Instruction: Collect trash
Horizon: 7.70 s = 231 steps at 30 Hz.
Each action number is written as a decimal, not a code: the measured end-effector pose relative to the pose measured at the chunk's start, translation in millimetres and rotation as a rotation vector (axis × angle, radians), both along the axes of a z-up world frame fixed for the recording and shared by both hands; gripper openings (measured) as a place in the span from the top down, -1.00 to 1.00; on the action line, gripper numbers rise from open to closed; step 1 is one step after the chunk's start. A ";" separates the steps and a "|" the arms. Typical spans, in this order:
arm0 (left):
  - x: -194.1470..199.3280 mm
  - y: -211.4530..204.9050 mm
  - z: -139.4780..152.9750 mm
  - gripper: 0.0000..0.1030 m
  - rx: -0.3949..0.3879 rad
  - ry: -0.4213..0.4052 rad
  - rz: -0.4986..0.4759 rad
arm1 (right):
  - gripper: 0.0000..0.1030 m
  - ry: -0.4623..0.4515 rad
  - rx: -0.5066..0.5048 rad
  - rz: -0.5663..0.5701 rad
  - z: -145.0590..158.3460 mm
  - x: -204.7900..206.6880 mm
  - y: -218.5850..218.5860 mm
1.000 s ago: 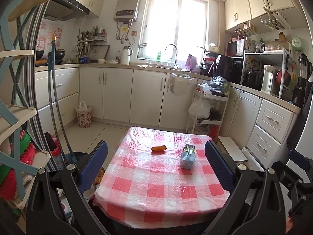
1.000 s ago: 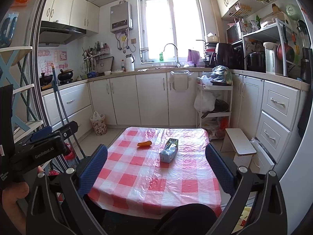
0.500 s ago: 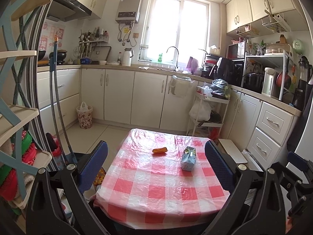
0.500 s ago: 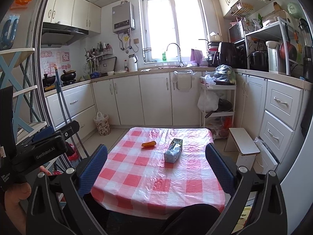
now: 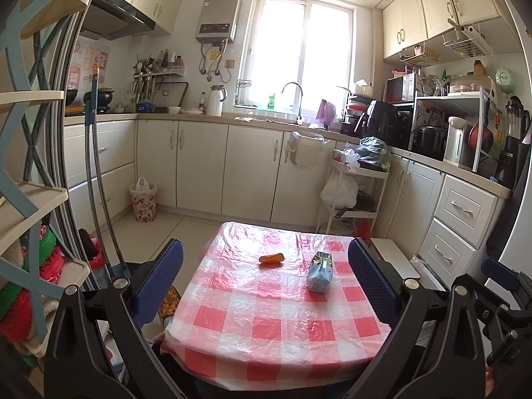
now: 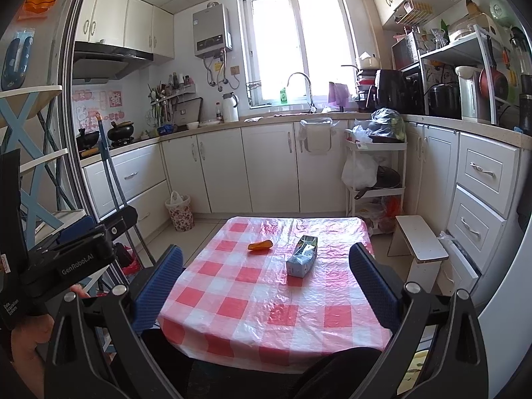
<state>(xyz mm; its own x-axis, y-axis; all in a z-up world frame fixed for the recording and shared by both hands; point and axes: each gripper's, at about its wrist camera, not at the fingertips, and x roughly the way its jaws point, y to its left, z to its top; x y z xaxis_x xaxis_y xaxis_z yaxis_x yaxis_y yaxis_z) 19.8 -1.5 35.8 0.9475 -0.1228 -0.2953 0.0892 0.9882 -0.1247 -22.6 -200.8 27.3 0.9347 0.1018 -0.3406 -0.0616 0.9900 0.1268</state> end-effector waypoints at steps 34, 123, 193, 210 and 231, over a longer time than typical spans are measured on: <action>-3.6 -0.4 3.8 -0.86 -0.004 -0.009 -0.024 | -0.86 0.007 0.028 0.047 1.7 3.2 3.7; -7.5 3.5 -0.8 -0.86 0.020 0.018 -0.042 | -0.86 -0.062 0.075 0.120 20.8 0.7 5.5; -20.5 -11.9 23.4 -0.86 0.039 -0.021 -0.078 | -0.86 -0.105 0.121 0.124 33.7 -12.5 -15.7; -20.5 -12.3 23.1 -0.86 0.039 -0.022 -0.078 | -0.86 -0.111 0.117 0.128 36.7 -12.8 -12.8; -20.9 -13.6 24.5 -0.86 0.034 -0.026 -0.076 | -0.86 -0.122 0.115 0.128 43.0 -11.4 -16.9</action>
<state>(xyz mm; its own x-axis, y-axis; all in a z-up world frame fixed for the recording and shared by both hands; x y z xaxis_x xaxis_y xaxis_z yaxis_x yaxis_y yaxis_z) -1.1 -15.1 60.4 0.9430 -0.1851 -0.2764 0.1671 0.9821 -0.0875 -34.1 -217.7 70.3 0.9450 0.2545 -0.2053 -0.2081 0.9524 0.2227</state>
